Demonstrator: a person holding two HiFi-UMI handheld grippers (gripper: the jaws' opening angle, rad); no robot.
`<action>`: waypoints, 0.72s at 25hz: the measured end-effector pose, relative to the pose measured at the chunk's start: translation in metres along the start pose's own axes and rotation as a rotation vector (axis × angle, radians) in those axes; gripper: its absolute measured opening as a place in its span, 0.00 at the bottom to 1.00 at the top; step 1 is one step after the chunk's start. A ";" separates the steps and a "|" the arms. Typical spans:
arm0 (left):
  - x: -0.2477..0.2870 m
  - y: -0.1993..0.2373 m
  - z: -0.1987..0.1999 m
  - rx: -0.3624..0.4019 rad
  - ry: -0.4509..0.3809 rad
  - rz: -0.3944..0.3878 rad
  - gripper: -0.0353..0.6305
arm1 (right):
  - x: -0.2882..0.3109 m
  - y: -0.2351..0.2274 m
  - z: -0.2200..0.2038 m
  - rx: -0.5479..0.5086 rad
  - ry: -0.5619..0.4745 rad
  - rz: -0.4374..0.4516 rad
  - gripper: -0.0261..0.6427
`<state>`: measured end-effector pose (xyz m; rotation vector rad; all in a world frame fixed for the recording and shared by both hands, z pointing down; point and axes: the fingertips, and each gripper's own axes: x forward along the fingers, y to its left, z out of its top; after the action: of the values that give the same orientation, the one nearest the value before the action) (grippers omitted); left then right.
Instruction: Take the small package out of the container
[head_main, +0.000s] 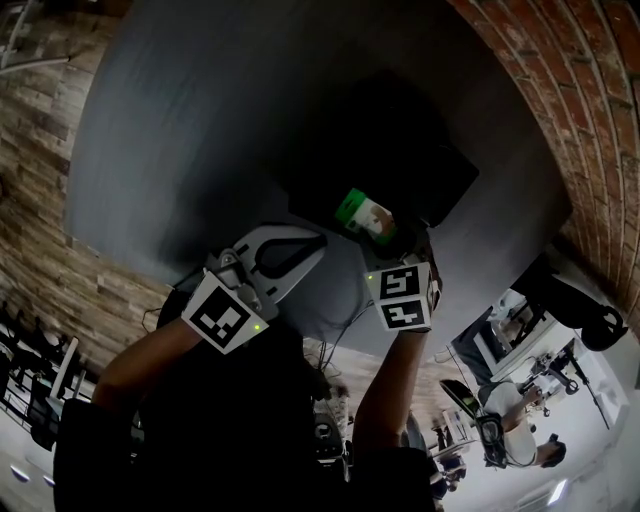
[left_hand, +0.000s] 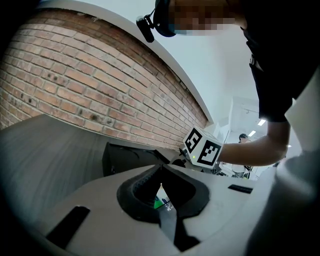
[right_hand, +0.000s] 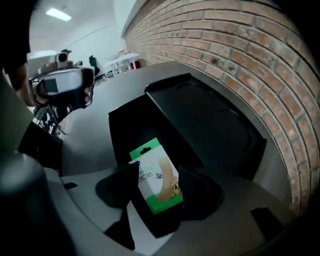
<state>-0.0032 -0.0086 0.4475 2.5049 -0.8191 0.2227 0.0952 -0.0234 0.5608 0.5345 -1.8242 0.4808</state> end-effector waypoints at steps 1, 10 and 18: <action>0.000 0.000 0.000 -0.001 -0.001 -0.002 0.11 | 0.000 0.000 0.000 0.038 -0.013 -0.005 0.42; 0.000 0.005 0.004 -0.004 -0.002 -0.011 0.11 | -0.007 -0.011 -0.002 0.408 -0.092 -0.074 0.48; 0.002 0.009 0.009 -0.008 -0.005 -0.031 0.11 | -0.016 -0.020 -0.012 0.730 -0.161 -0.111 0.51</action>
<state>-0.0073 -0.0205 0.4437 2.5095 -0.7806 0.2017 0.1199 -0.0309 0.5501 1.1881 -1.7233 1.0613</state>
